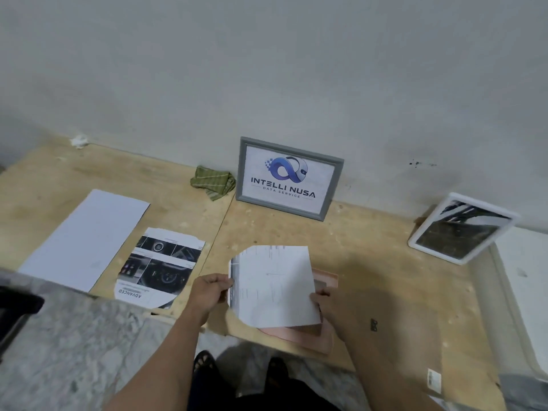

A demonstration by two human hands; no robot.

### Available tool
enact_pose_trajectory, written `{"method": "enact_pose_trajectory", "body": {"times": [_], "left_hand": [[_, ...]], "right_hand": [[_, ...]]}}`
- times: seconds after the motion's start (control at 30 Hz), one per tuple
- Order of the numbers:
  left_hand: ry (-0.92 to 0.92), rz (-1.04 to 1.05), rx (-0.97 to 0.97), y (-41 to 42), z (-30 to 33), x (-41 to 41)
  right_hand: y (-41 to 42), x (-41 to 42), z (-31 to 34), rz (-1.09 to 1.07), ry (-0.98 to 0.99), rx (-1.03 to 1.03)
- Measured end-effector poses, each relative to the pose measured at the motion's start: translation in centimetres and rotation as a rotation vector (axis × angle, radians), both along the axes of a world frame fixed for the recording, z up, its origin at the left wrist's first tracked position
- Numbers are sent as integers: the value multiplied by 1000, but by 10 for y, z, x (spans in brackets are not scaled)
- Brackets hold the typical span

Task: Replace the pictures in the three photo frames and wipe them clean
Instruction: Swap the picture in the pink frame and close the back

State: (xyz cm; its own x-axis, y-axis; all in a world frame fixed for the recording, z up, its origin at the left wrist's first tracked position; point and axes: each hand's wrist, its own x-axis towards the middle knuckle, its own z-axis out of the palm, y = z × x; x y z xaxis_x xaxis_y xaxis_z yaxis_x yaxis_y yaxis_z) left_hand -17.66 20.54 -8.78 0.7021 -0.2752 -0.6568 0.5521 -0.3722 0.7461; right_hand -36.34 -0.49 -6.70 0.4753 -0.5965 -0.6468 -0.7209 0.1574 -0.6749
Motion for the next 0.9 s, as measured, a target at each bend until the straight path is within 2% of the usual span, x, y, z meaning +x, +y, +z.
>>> {"method": "enact_pose_trajectory", "body": {"times": [0.2,0.5,0.7,0.9], "left_hand": [[-31,174,-14,55,7,38],[-7,655,-40,198,3,161],[13,712,35,281,-11,234],[12,604,187,315,-33,268]], "right_hand": [[26,81,21,166,-82,-125],[144,286,22,471,-100,-166],[229,430,7,655,-78,-305],[275,502,-14,778,21,-460]]}}
